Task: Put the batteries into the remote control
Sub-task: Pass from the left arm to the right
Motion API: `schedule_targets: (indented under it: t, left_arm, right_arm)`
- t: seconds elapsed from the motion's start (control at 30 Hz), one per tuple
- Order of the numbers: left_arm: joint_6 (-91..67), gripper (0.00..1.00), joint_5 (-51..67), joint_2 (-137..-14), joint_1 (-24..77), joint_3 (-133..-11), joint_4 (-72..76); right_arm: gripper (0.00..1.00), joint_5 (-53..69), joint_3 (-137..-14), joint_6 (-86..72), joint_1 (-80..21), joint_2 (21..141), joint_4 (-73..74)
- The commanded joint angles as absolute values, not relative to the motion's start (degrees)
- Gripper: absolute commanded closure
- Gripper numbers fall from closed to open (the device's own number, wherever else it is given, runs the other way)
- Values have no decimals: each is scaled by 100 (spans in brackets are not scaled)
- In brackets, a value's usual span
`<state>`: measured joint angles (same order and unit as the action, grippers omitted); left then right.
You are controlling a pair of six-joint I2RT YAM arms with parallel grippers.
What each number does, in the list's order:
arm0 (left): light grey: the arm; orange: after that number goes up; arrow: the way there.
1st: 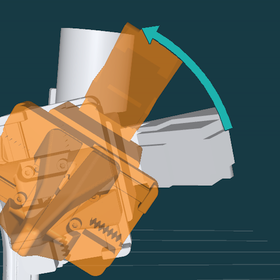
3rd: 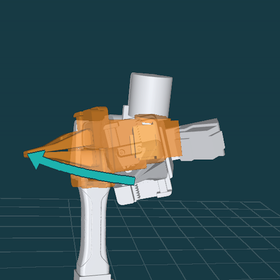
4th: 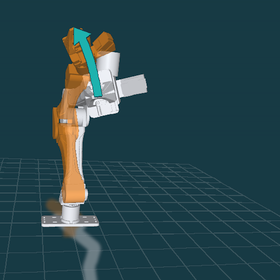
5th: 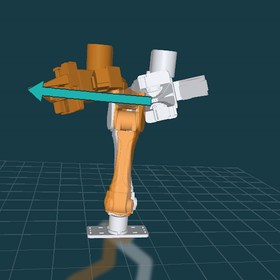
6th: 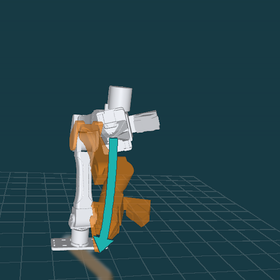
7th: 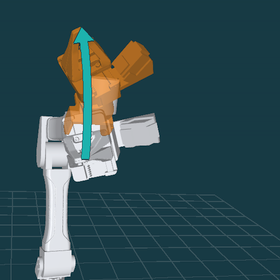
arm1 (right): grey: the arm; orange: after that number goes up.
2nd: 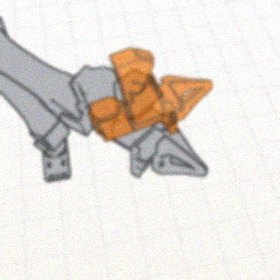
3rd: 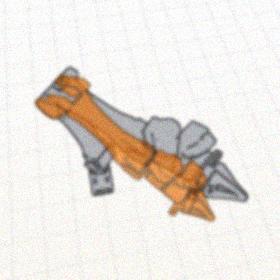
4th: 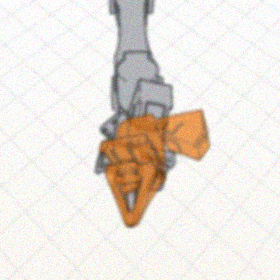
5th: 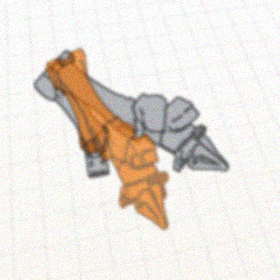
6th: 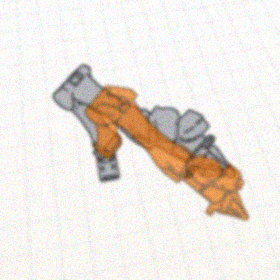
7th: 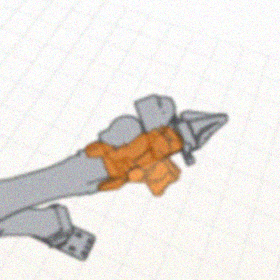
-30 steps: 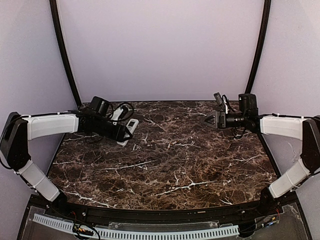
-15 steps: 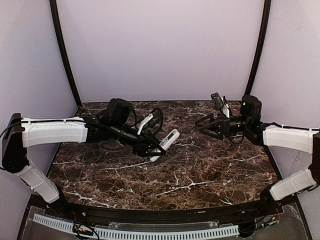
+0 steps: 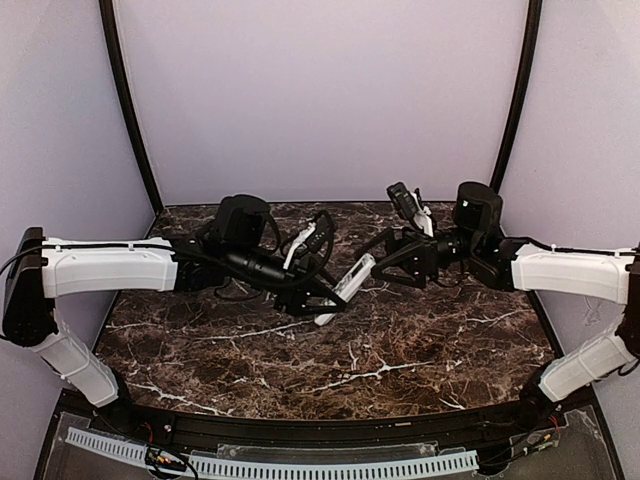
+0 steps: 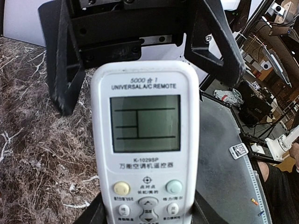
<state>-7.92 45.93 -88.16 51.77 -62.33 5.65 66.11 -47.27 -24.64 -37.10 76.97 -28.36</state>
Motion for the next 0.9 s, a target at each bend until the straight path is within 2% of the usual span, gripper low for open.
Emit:
schedule_targets:
  t: [0.0,0.2,0.53,0.6,0.83,0.87]
  left_arm:
    - [-730,72,4538,-8616,5269,-6327,795]
    - [-774,73,4431,-8485,5281,-6183,994]
    - [-819,73,4280,-8438,5278,-6061,1033]
    - [-800,67,4137,-8425,5275,-6068,960]
    - [-533,18,2913,-7990,5280,-6072,349]
    - [-491,15,2801,-7941,5281,-6068,271]
  right_arm:
    - [12,6366,-4931,-2656,-3952,7903,-2954]
    - [25,6210,-5009,-2682,-4114,7936,-2945]
    - [61,6150,-5019,-2760,-4227,7935,-2964]
    - [64,6129,-5019,-2798,-4224,7923,-2972]
    - [68,5515,-5160,-2747,-4136,7877,-2395]
    - [68,5345,-5204,-2752,-4113,7875,-2230]
